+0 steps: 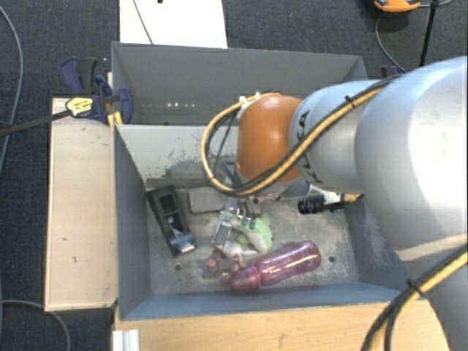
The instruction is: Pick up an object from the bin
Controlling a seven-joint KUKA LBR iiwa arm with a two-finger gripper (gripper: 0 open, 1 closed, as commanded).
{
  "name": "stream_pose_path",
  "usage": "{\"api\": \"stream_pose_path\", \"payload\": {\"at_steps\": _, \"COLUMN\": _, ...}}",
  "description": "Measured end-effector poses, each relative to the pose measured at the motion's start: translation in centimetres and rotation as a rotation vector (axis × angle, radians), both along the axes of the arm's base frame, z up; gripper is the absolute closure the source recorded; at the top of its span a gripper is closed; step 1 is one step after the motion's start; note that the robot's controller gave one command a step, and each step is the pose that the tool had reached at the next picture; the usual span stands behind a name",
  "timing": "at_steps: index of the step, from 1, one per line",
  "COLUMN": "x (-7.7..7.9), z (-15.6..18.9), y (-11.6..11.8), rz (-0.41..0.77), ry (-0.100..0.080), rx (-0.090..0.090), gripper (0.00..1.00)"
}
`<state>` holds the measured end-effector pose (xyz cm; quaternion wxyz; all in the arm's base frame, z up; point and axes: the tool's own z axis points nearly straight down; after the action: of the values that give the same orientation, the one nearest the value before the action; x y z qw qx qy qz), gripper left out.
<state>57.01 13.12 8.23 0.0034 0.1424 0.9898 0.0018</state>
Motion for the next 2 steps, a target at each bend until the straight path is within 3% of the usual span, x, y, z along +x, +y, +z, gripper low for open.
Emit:
{"api": "stream_pose_path", "payload": {"at_steps": 1, "x": -0.27, "z": -0.84, "y": -0.91, "rz": 0.072, "ry": -0.008, "rx": 0.003, "gripper": 1.0}}
{"api": "stream_pose_path", "payload": {"at_steps": 2, "x": -0.27, "z": -0.85, "y": -0.91, "rz": 0.071, "ry": -0.008, "rx": 0.003, "gripper": 1.0}}
